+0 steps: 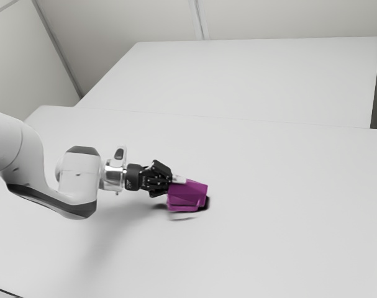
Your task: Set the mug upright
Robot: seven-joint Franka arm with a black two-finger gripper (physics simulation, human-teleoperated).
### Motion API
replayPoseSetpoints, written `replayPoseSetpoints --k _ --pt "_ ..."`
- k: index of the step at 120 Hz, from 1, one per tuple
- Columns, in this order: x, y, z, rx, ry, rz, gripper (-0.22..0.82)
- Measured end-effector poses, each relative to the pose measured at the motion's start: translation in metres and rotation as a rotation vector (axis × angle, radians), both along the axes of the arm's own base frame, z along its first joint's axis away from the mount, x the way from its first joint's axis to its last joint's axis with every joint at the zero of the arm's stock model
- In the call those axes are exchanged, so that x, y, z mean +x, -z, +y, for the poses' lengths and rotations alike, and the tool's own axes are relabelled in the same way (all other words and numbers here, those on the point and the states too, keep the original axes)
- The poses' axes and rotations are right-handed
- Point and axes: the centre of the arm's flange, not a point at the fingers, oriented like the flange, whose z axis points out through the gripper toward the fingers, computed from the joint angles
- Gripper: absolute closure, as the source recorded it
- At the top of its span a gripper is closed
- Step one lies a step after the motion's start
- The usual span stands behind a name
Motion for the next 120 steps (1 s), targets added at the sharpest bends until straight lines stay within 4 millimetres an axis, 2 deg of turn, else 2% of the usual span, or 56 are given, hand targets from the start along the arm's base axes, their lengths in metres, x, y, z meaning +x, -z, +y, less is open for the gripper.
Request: replayPoseSetpoints --k 9,16,28,44,49,54,61,70,87,97,115,120 --pt "0.003 -0.004 -0.001 0.007 0.004 -0.016 0.74" --pt "0.014 -0.02 -0.003 0.025 0.019 -0.058 0.75" --pt "0.04 -0.077 -0.006 0.188 0.158 -0.185 0.76" --pt "0.068 -0.16 0.005 0.584 0.455 -0.309 0.77" --pt "0.073 -0.178 0.007 0.706 0.542 -0.313 0.77" --pt "0.074 -0.187 0.008 0.821 0.622 -0.294 0.77" --pt "0.074 -0.19 0.004 0.962 0.716 -0.253 0.77" --pt "0.073 -0.185 -0.01 1.1 0.802 -0.195 0.78" --pt "0.067 -0.153 -0.034 1.227 0.835 -0.108 0.78" --pt "0.06 -0.133 -0.034 1.252 0.799 -0.058 0.78" --pt "0.058 -0.122 -0.027 1.27 0.691 0.004 0.78" --pt "0.056 -0.119 -0.026 1.269 0.668 0.021 0.71"
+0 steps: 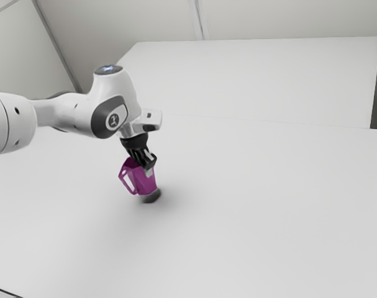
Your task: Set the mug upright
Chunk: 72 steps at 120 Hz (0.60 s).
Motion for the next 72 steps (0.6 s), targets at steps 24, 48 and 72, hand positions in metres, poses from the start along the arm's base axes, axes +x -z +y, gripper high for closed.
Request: replayPoseSetpoints --k 24,48,72 --pt "-0.001 0.003 -0.002 -0.005 -0.097 -0.018 0.3" --pt "-0.006 -0.039 0.001 -0.011 -0.172 -0.073 0.12" --pt "0.002 -0.219 0.0 -0.051 -0.229 -0.206 0.05"
